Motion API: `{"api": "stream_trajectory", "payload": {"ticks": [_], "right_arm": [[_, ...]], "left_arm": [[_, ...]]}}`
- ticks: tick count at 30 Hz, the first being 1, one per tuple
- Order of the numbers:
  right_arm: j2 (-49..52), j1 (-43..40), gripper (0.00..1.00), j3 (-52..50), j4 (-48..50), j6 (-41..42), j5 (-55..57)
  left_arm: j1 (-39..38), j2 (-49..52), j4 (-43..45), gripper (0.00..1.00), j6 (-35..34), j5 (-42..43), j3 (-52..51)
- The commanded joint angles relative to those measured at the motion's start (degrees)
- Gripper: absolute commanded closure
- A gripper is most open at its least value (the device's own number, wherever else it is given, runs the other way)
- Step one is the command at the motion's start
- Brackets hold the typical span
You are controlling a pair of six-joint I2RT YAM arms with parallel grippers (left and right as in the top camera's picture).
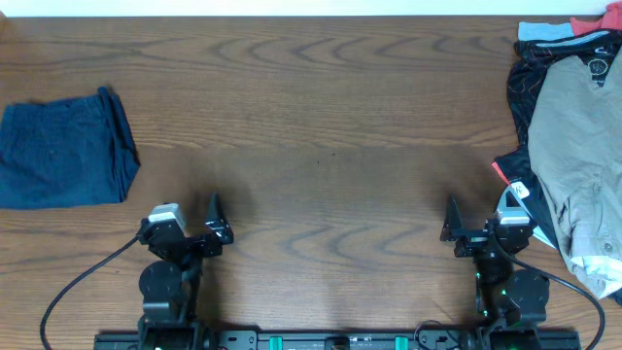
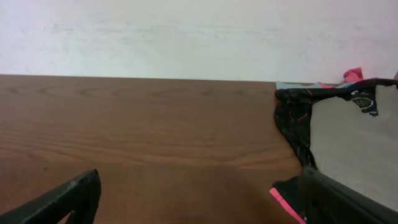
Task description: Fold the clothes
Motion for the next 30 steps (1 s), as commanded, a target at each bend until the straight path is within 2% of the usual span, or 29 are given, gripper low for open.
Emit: {"api": "stream_trajectory", "payload": {"ticks": [1,10,17,23,26,30], "right_arm": [[1.1,0.5,0.01,2.6,-2.7,0.9,0.9],[12.6,0.5,0.01,12.3,-8.9,1.5,1.2],[30.8,0.5,0.01,25.7,-16.1,2.6,1.2],[48.5,-0.7,0.01,39.3,-27.4,2.6,1.2],[56.8,-1.8,0.01,45.4,-30.8,2.4,1.2],[63.1,-1.9,0.01,48.2,-29.3,3.9,0.5]], "left_arm": [[0.3,4.1,-1.4,0.02,-1.0,4.6,5.1],[0.3,19.0,-14.4,0.02,-1.0,4.7,22.1],[0.3,29.5,-28.0,0.02,-0.9,4.7,35.4],[0.3,36.7,-39.7,0.02,1.5,4.7,44.3],[0.3,39.5,-43.3,0.02,2.8,4.7,47.5],[0.3,41.3,-43.5,0.02,2.8,4.6,48.2]]}}
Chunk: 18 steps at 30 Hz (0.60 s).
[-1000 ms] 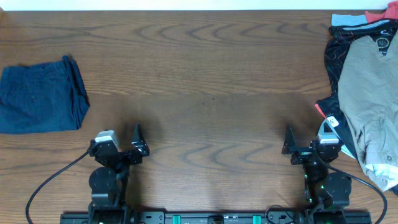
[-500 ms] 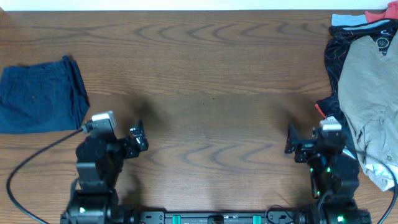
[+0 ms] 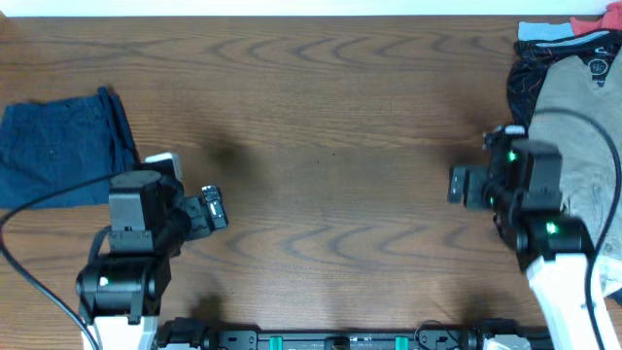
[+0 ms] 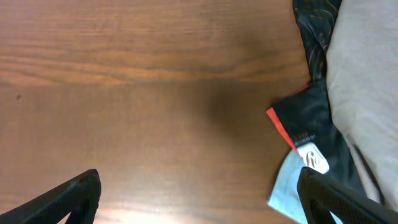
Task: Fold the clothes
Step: 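Reach the right gripper to the khaki shorts on the right pile and grasp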
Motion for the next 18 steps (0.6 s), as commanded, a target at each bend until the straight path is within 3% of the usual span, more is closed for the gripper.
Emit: {"api": "stream_trajectory", "payload": {"ticks": [1,4,9,18], "right_arm": [[3.6,-0.4,0.01,1.9,0.9,1.6,0.1],[6.7,-1.2,0.01,1.9,2.1,2.4,6.3],[12.3,-8.3,0.01,1.9,2.2,16.0,24.5],[20.7,-22.8,0.30,1.9,5.7,17.9,14.4]], "left_arm": [[0.3,1.2,-0.1,0.02,1.2,0.3,1.4],[0.3,1.9,-0.1,0.02,1.2,0.3,1.4],[0.3,2.4,-0.1,0.02,1.2,0.2,1.4],[0.3,2.5,-0.1,0.02,1.2,0.3,1.4]]}}
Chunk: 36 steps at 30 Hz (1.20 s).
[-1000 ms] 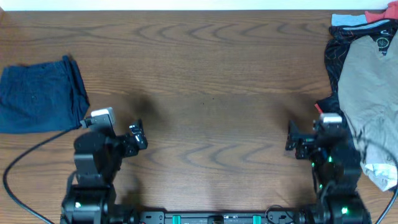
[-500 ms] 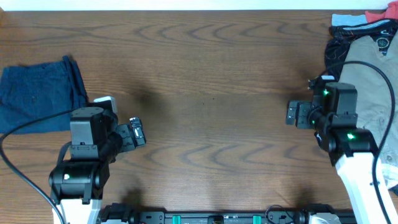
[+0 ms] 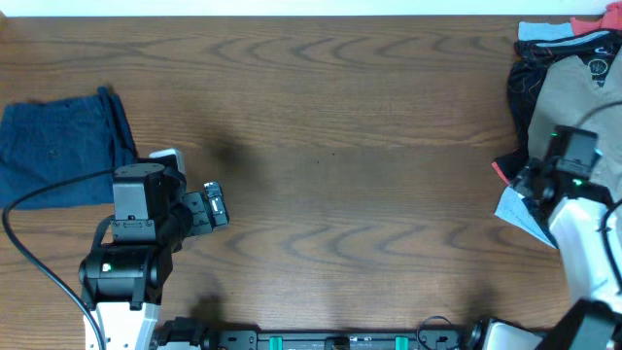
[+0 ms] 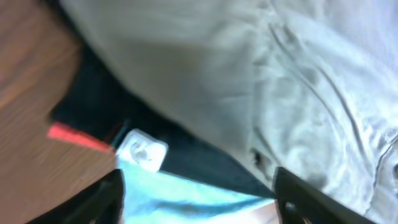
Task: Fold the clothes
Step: 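Reach the right gripper to the khaki shorts on the right pile and grasp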
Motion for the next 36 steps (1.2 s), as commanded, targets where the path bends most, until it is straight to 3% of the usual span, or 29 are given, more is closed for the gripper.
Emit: {"api": "stream_trajectory", "payload": {"ticks": [1,7,12,18,23,31,36], "right_arm": [[2.1,-2.8,0.33,1.0,1.2,2.1,-3.7],[5.0,-5.3,0.43,1.0,4.2,2.1,-3.8],[6.9,-5.7,0.58,1.0,6.5,2.2,-3.8],[8.6,-5.7,0.99,1.0,7.2,2.2,-3.8],[6.6,-5.7,0.99,2.4,8.0,1.3,-8.4],[-2.8,-5.0,0.99,12.8,3.0,-14.6,-34.9],[-5.6,-2.3,0.99,14.2,-2.1,-15.4,-43.5]], "left_arm": [[0.3,0.0,-0.1,0.02,0.9,0.2,1.3],[0.3,0.0,-0.1,0.02,0.9,0.3,1.3],[0.3,0.0,-0.1,0.02,0.9,0.3,1.3],[0.3,0.0,-0.1,0.02,0.9,0.3,1.3],[0.3,0.0,-0.1,0.02,0.9,0.3,1.3],[0.3,0.0,-0.1,0.02,0.9,0.3,1.3],[0.3,0.0,-0.1,0.02,0.9,0.3,1.3]]}}
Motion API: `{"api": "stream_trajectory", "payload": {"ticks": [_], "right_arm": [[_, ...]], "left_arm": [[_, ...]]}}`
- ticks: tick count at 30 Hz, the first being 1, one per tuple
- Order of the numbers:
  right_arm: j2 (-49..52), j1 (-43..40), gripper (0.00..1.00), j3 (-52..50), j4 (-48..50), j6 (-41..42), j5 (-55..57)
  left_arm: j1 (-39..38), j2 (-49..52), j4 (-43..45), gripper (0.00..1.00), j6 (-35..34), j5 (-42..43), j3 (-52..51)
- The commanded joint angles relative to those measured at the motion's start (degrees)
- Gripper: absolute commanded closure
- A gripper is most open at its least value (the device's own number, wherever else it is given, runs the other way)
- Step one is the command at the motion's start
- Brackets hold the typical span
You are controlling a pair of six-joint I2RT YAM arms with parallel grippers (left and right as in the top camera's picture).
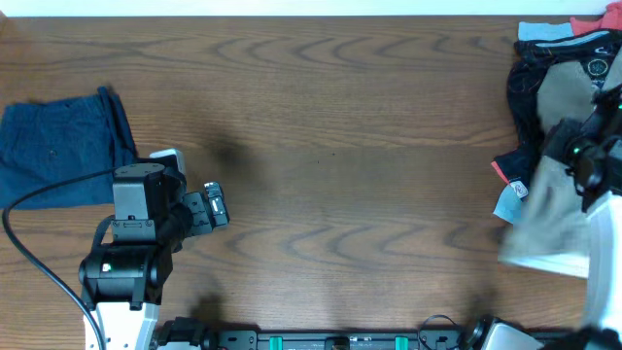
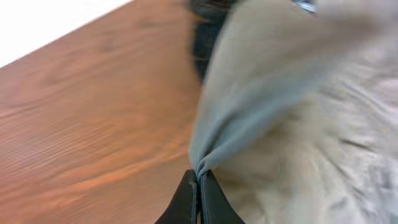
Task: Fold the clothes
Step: 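Reach the right gripper to the khaki shorts on the right pile and grasp, then drag the khaki shorts leftward onto the table center with the right gripper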
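Observation:
A pile of clothes lies at the table's right edge: a khaki-grey garment [image 1: 554, 209] on top of a black patterned one [image 1: 523, 83]. My right gripper [image 2: 199, 177] is shut on a pinched fold of the khaki-grey garment [image 2: 292, 124], lifting it; in the overhead view the right arm [image 1: 593, 156] stands over the pile. A folded dark blue garment [image 1: 58, 154] rests at the far left. My left gripper [image 1: 216, 206] hovers over bare wood beside it; its jaws are too small to read.
A light blue piece with a white tag [image 1: 509, 199] and a red edge [image 1: 499, 170] stick out from under the pile. More pink and blue cloth [image 1: 573, 27] lies at the back right corner. The wooden table [image 1: 340, 146] stretches between both arms.
My right gripper was open over the khaki-grey garment; now it is shut on a fold of it and the cloth is raised, its lower part pulled left. The left arm has not moved.
Both arms first sat low at the table's front edge. Then both were raised, the left near the blue garment, the right beside the pile. The right gripper then was open over the pile, and now holds a fold of the khaki-grey garment.

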Motion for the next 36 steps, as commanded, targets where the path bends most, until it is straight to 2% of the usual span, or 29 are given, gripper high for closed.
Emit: {"api": "stream_trajectory", "payload": {"ticks": [1,4,6,9,11,13,14,17,18,24,29,32,36], "right_arm": [[-1.0,3.4,0.99,0.2,-2.2,-3.8,-17.1],[-1.1,7.7,0.99,0.2,-1.6,-4.3,-36.9],[-1.1,11.5,0.99,0.2,0.5,-4.0,-43.7],[-1.1,18.0,0.99,0.2,4.6,0.3,-42.5],[-1.0,23.0,0.99,0.2,6.9,0.2,-39.8],[-0.8,27.9,0.94,0.2,8.6,0.2,-34.5],[-0.7,30.0,0.75,0.2,9.2,0.2,-30.9],[-0.5,35.3,0.08,0.2,9.3,0.3,-15.5],[-0.5,36.3,0.01,0.2,8.9,0.5,-10.9],[-0.5,36.8,0.01,0.2,0.7,6.6,12.0],[-0.5,33.8,0.01,0.2,-9.8,12.3,26.7],[-0.5,30.7,0.01,0.2,-14.5,12.3,29.8],[-0.5,25.7,0.01,0.2,-19.1,12.3,29.7]], "left_arm": [[0.3,0.1,-0.1,0.02,0.9,0.1,1.3],[0.3,0.2,-0.1,0.02,0.9,0.1,1.3],[0.3,0.2,-0.1,0.02,0.9,0.1,1.3],[0.3,0.3,-0.1,0.02,0.9,0.1,1.3],[0.3,0.4,-0.1,0.02,0.9,0.1,1.3],[0.3,0.4,-0.1,0.02,0.9,0.1,1.3],[0.3,0.4,-0.1,0.02,0.9,0.1,1.3],[0.3,0.4,-0.1,0.02,0.9,0.1,1.3],[0.3,0.5,-0.1,0.02,0.9,0.1,1.3],[0.3,0.5,-0.1,0.02,-0.3,0.2,1.3],[0.3,0.5,-0.1,0.02,-8.2,0.2,1.3],[0.3,0.8,0.0,0.02,-13.6,3.1,1.3],[0.2,3.0,0.4,0.02,-13.9,12.0,1.2]]}}
